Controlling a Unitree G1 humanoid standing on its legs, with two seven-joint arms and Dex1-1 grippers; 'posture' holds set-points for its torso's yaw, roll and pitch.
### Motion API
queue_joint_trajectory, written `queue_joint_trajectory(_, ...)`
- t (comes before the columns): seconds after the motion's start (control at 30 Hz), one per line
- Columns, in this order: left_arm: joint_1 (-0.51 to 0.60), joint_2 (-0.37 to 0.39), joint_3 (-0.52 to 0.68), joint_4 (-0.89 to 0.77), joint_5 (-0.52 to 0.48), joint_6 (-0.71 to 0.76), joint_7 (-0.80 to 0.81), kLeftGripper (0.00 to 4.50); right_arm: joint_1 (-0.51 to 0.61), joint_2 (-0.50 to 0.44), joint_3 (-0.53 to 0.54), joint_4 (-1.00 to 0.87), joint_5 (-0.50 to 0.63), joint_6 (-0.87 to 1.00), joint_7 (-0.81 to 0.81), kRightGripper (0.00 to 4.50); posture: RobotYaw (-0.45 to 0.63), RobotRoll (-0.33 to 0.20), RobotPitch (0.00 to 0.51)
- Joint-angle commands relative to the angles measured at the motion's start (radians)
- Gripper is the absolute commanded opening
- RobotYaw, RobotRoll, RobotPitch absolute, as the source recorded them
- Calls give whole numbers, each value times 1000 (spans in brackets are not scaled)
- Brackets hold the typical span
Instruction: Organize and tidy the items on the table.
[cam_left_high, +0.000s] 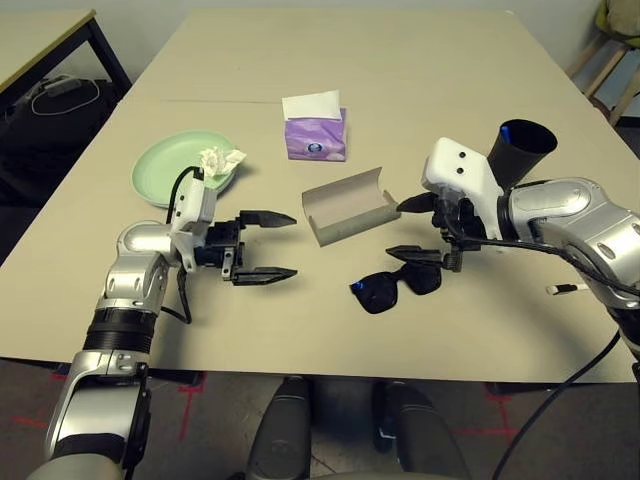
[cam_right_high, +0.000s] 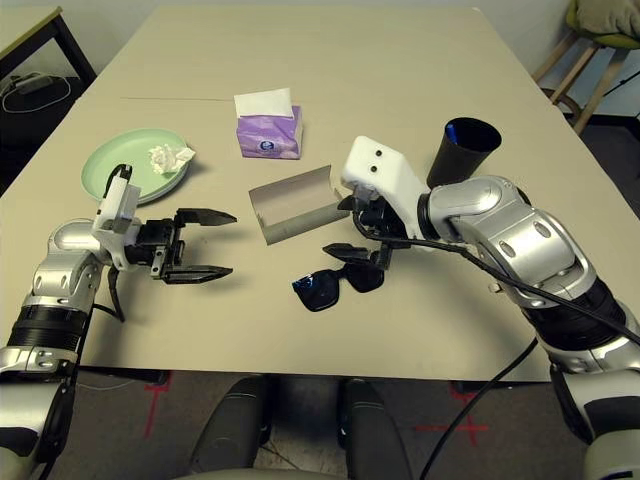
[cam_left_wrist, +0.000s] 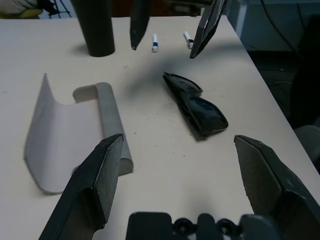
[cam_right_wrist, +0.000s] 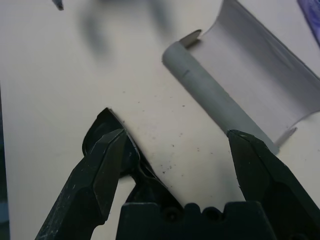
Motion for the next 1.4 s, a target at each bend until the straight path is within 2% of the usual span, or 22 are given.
queue_joint_trajectory(0.03, 14, 4, -27, -6, 14, -32, -16, 4485, -89, -49, 138, -21, -105, -26, 67, 4500, 179, 0, 178)
queue_joint_trajectory(0.17, 20, 9, -36, -1, 15, -43, -21, 4485, -214, -81, 267, -38, -184, -26, 174, 4500, 175, 0, 179)
queue_joint_trajectory(0.33, 23, 7, -45, -3, 16, -46, -19, 4485, -273, -73, 330, -17, -249, -76, 257, 4500, 179, 0, 182)
queue_joint_trajectory(0.6, 25, 4, -50, -13, 18, -39, -7, 4485, -263, -66, 365, -20, -327, -115, 338, 4500, 183, 0, 193)
queue_joint_trajectory(0.93, 31, 5, -55, -33, 16, -32, 12, 4485, -213, -23, 403, -19, -473, -193, 342, 4500, 193, 0, 197)
queue_joint_trajectory(1.4, 43, 9, -66, -71, 15, -9, 38, 4485, -229, 43, 387, 117, -567, -340, 451, 4500, 224, 0, 197)
